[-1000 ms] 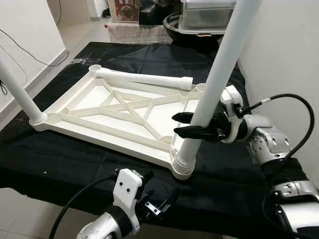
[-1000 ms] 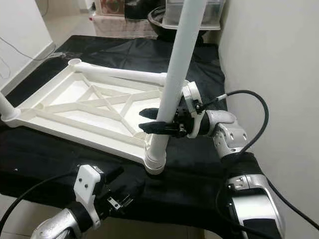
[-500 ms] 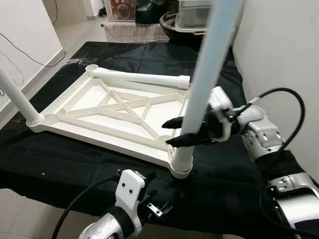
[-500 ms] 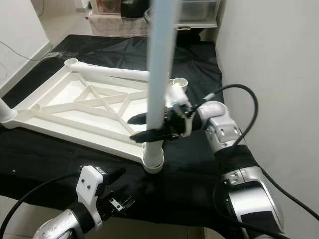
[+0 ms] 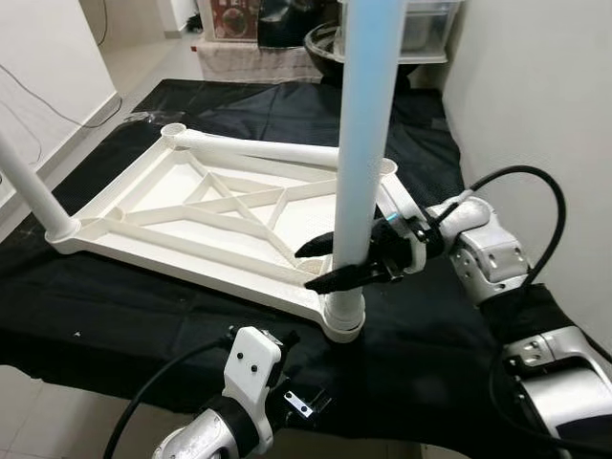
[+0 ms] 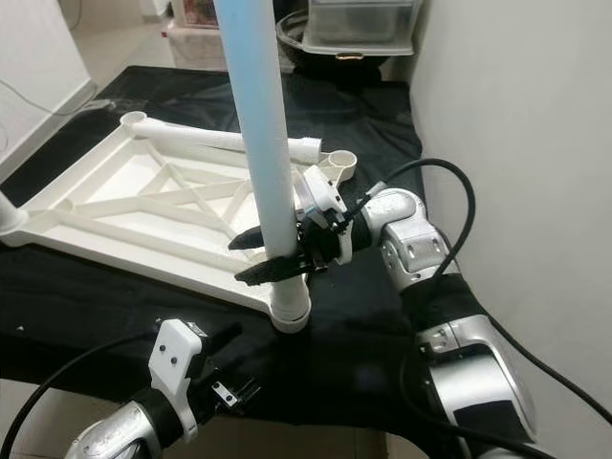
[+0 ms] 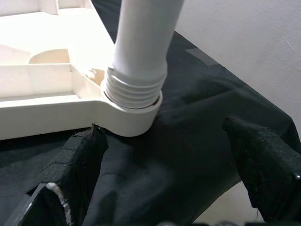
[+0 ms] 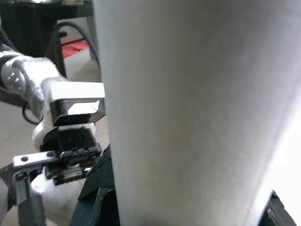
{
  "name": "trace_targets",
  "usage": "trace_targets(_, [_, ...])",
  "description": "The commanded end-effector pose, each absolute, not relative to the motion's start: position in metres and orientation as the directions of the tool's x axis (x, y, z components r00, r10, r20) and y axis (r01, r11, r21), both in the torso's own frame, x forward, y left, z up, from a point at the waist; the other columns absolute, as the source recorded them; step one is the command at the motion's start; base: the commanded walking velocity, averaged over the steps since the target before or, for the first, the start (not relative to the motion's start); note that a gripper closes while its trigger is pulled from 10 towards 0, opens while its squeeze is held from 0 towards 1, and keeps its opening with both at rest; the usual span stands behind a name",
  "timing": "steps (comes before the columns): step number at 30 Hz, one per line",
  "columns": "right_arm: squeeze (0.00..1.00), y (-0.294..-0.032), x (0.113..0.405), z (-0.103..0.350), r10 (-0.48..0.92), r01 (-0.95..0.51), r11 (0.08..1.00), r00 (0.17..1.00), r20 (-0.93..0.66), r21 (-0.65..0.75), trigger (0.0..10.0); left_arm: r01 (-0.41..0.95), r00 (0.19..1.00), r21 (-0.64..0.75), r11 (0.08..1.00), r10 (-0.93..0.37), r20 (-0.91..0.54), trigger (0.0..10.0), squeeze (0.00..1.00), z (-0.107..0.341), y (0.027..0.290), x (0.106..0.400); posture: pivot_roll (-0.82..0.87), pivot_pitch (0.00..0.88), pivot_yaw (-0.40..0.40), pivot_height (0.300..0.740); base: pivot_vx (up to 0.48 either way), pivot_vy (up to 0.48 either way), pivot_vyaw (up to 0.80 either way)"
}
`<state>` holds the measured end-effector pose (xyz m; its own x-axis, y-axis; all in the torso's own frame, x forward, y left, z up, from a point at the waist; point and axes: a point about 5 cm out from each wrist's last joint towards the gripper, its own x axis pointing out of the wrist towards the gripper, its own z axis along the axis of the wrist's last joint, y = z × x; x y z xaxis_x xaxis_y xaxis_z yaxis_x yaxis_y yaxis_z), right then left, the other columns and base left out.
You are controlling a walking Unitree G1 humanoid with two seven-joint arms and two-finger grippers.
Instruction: Building children table
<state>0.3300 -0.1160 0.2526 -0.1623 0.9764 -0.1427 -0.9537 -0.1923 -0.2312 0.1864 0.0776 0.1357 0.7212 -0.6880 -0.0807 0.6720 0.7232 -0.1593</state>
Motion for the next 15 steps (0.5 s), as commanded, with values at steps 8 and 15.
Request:
trace_targets(8, [0.00,-0.115,0.355,0.228,0.985,-0.978,0.167,0.171,-0.028,-0.125,10.0,0.665,0.727,-0.156,0.731,-0.681,-0.091,10.0,0.00,0.132,0.077,0.188,0.09,0.142,-0.034,0.740,0.000,0.000,0.00])
trace_targets(15, [0.00,-0.120,0.348,0.220,0.967,-0.958,0.254,0.257,-0.006,-0.131,10.0,0.662,0.731,-0.150,0.734,-0.677,-0.085,10.0,0.00,0.131,0.077,0.190,0.08,0.142,-0.028,0.740,0.000,0.000,0.00])
